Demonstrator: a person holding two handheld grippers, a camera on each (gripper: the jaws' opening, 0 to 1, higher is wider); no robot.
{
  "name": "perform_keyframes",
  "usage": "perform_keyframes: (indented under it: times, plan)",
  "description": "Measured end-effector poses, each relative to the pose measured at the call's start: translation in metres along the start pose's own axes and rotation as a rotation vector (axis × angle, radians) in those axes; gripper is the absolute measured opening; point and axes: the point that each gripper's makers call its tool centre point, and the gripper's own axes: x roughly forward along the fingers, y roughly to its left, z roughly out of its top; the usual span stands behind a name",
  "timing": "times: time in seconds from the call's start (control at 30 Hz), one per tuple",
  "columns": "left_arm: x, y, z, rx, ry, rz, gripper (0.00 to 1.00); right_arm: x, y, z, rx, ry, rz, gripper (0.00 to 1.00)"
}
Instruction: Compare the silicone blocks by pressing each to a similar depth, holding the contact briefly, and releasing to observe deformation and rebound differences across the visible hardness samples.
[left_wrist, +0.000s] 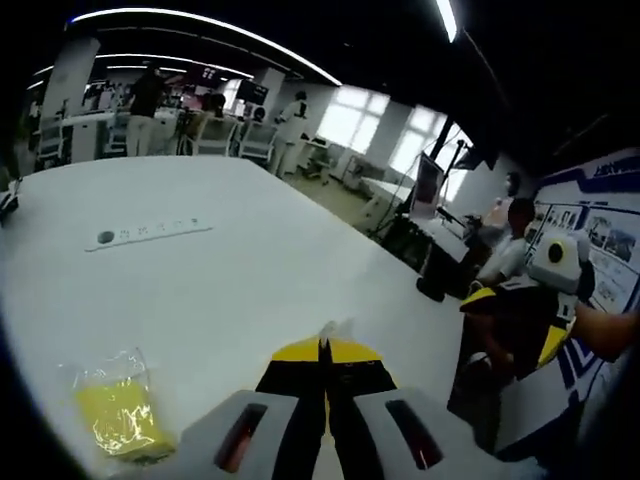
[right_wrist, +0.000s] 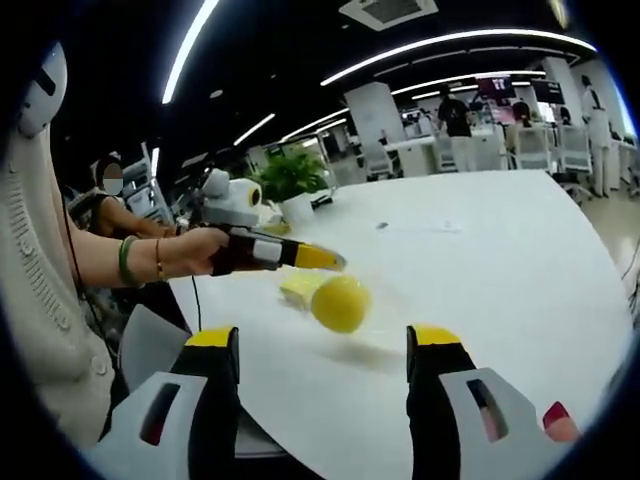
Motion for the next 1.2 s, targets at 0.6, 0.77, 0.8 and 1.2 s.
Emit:
perform_keyframes:
  times: [0.6, 0.77, 0.8, 1.2]
  plan:
    - [-0.048, -0.008, 0.021, 0.089, -0.024, 0.009, 0.00, 0.014, 0.023, 0.025, -0.078, -0.012, 0.055, 0.63]
    - [-0.067, -0.012, 0.031, 0.108, -0.049, 0.014, 0.00, 0.019, 0.031, 0.035, -0.110, -0.019, 0.077, 0.63]
    - [-0.070, -0.012, 0.033, 0.110, -0.053, 0.018, 0.00, 0.020, 0.032, 0.036, -0.114, -0.020, 0.079, 0.63]
    - [-0.094, -0.023, 0.047, 0.115, -0.089, -0.001, 0.00, 0.036, 0.040, 0.058, -0.212, 0.009, 0.128, 0.66]
